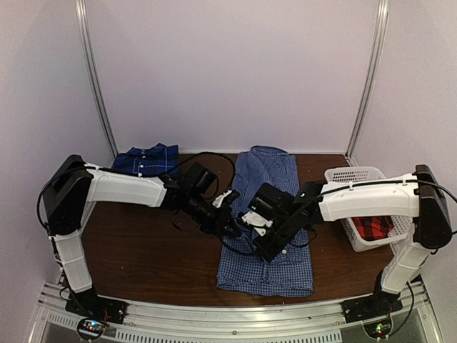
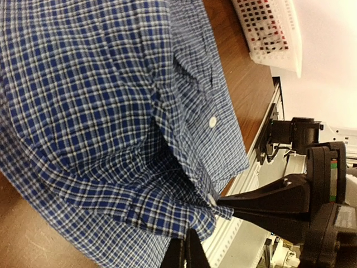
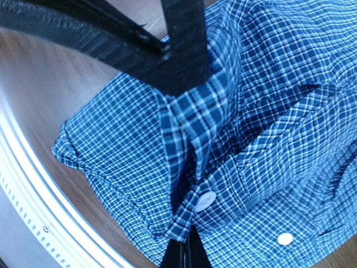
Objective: Fold and stack the long sleeve shirts
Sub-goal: Adjust the sleeve of the rectangle-folded shirt.
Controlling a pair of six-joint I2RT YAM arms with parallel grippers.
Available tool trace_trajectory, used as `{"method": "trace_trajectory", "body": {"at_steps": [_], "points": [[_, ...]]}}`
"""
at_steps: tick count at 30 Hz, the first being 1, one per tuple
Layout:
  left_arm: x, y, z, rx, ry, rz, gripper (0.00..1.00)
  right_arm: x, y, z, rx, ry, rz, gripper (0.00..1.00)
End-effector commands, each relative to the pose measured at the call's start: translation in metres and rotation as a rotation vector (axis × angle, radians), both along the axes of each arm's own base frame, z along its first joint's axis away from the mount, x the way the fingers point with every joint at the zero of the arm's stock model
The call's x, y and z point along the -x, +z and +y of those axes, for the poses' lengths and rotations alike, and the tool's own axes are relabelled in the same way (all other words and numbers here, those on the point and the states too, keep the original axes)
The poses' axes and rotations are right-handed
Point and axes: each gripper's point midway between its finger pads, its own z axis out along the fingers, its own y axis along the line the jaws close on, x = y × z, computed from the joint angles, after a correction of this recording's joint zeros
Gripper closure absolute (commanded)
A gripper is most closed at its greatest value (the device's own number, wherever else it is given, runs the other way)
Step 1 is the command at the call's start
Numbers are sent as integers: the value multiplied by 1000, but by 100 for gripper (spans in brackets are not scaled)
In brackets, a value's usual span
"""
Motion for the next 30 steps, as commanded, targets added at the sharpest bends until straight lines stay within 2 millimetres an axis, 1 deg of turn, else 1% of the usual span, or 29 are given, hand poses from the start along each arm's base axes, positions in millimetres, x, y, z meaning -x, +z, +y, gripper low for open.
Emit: {"method": "trace_trajectory", "body": {"at_steps": [1, 5, 8, 10, 11, 13, 14, 17, 19, 20, 22, 23, 25, 27, 30], "points": [[12, -11, 14, -15, 9, 17, 100, 19, -9, 13, -42, 20, 94, 100], [14, -26, 22, -54, 24, 22, 100, 7, -9, 23, -56, -12, 70, 86], [13, -29, 24, -67, 31, 16, 100, -12, 5, 25, -108, -69, 28, 70], [12, -30, 24, -70, 32, 10, 100, -36, 21, 19, -162, -138, -8, 60], [11, -29, 24, -68, 33, 6, 100, -53, 33, 13, -200, -187, -32, 57], [9, -28, 23, -63, 34, -7, 99, -82, 53, 4, -270, -262, -81, 49], [7, -27, 22, -66, 38, -14, 98, -98, 62, -2, -303, -306, -110, 47], [1, -23, 20, -65, 47, -37, 97, -143, 77, -22, -387, -424, -165, 46], [-2, -23, 19, -68, 51, -47, 97, -171, 83, -34, -435, -490, -198, 46], [-4, -23, 18, -70, 54, -49, 98, -185, 89, -38, -468, -509, -222, 45], [-5, -20, 17, -64, 54, -57, 100, -208, 89, -48, -487, -555, -246, 45], [-5, -17, 16, -58, 50, -64, 100, -220, 93, -49, -515, -564, -255, 45], [-4, -9, 14, -44, 42, -89, 100, -237, 91, -52, -539, -579, -247, 46], [-1, -1, 10, -27, 26, -111, 100, -249, 90, -52, -547, -580, -248, 48], [3, 11, 3, -7, 5, -151, 100, -262, 78, -52, -503, -593, -251, 56]]}}
